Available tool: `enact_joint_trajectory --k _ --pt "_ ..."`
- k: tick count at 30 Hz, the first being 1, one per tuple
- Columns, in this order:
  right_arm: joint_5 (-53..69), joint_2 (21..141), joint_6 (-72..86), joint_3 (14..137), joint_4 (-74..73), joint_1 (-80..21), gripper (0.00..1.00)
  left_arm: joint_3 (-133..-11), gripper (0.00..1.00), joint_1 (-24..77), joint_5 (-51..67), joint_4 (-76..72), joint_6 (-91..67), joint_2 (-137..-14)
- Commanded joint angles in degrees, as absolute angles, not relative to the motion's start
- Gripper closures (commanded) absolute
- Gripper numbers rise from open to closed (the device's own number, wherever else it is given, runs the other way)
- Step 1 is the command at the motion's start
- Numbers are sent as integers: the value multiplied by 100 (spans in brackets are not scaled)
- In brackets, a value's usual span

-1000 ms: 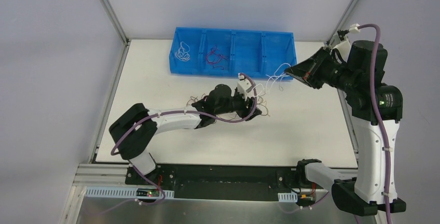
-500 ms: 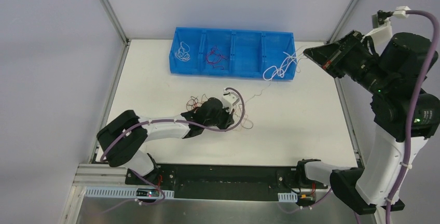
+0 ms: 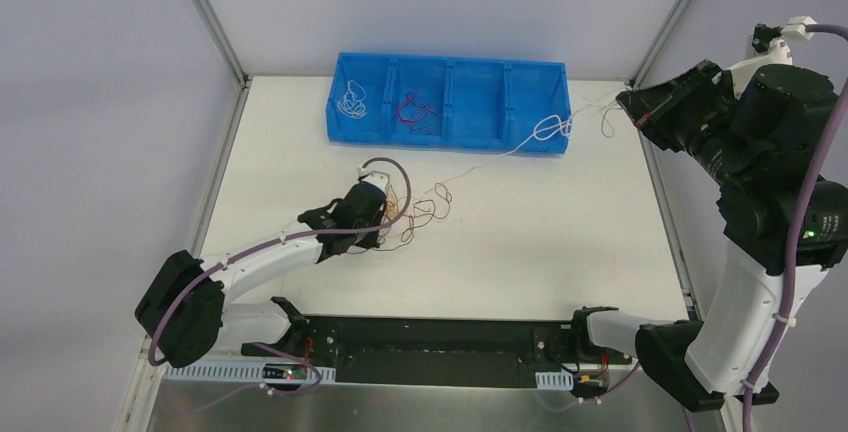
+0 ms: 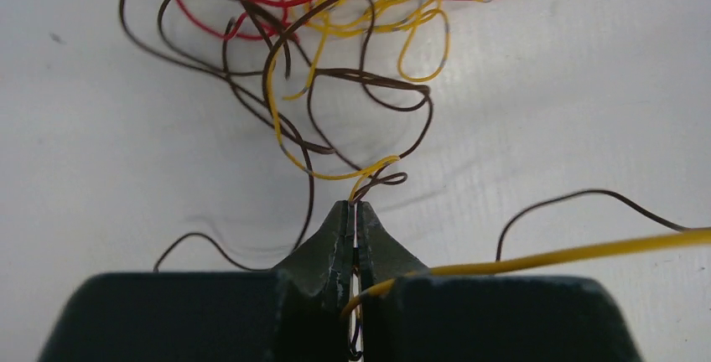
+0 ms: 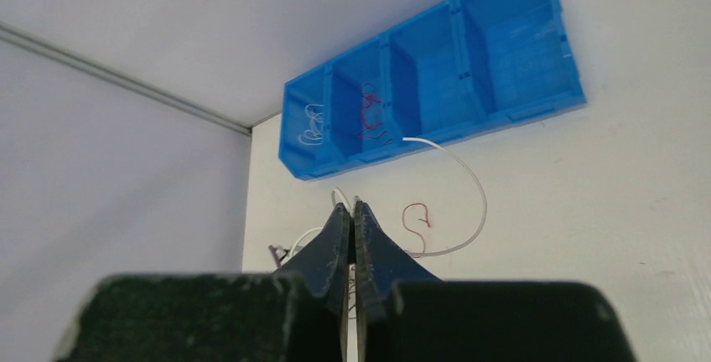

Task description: Untangle the cables

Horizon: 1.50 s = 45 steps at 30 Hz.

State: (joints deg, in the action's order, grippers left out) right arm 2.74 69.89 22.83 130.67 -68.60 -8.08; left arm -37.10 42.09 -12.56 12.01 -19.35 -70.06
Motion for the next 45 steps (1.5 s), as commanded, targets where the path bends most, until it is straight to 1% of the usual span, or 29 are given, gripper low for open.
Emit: enact_joint_trajectory --k 1,6,11,13,16,17,19,20,22,24,25,26,30,33,35,40,45 --pt "-814 6915 1936 13288 -7078 -765 100 -3654 100 3837 -1415 2180 -2617 -6692" --pt "-2224 6764 1538 13320 -7198 -774 100 -3706 100 3440 -1296 2602 -2909 -6694" --pt "-2911 6786 1307 13313 -7199 -798 100 -3828 100 3252 -1509 3048 -3127 -6703" --pt "-2910 6802 1321 13273 -7165 -786 100 -3931 100 3218 -1585 3151 -3123 -6729" --pt "-2231 6711 1444 12784 -6966 -791 100 -4116 100 3221 -1300 3166 -2829 -6644" --pt "-1932 6669 1501 12556 -6901 -783 100 -4220 89 3224 -1074 3152 -2666 -6559" --pt "-1273 6557 1636 12076 -6736 -784 100 -4478 61 3227 -567 3147 -2331 -6280" --pt "-913 6494 1715 11807 -6627 -785 100 -4625 50 3228 -330 3146 -2192 -6092" --pt "-185 6401 1883 11328 -6362 -790 100 -4940 35 3226 -34 3152 -2000 -5715" --pt "725 6357 2079 10943 -6134 -785 100 -5304 19 3226 529 3142 -1834 -5401" --pt "1116 6331 2159 10731 -5984 -787 100 -5586 13 3226 730 3144 -1777 -5280" --pt "1458 6313 2247 10550 -5822 -787 100 -5806 11 3226 940 3142 -1720 -5234" --pt "2505 6264 2469 9854 -5280 -817 100 -6802 10 3230 1866 3127 -1738 -5432" --pt "2950 6226 2525 9461 -4927 -929 100 -7433 10 3289 2592 2901 -1906 -5726" --pt "3149 6228 2538 9244 -4743 -1090 100 -7682 10 3464 2819 2644 -1982 -5901" --pt "3135 6290 2421 8958 -4556 -1605 100 -8209 9 4334 2498 2417 -1772 -6592" --pt "3176 6383 2251 8899 -4614 -1995 100 -8661 11 4849 2306 2391 -1649 -7340"
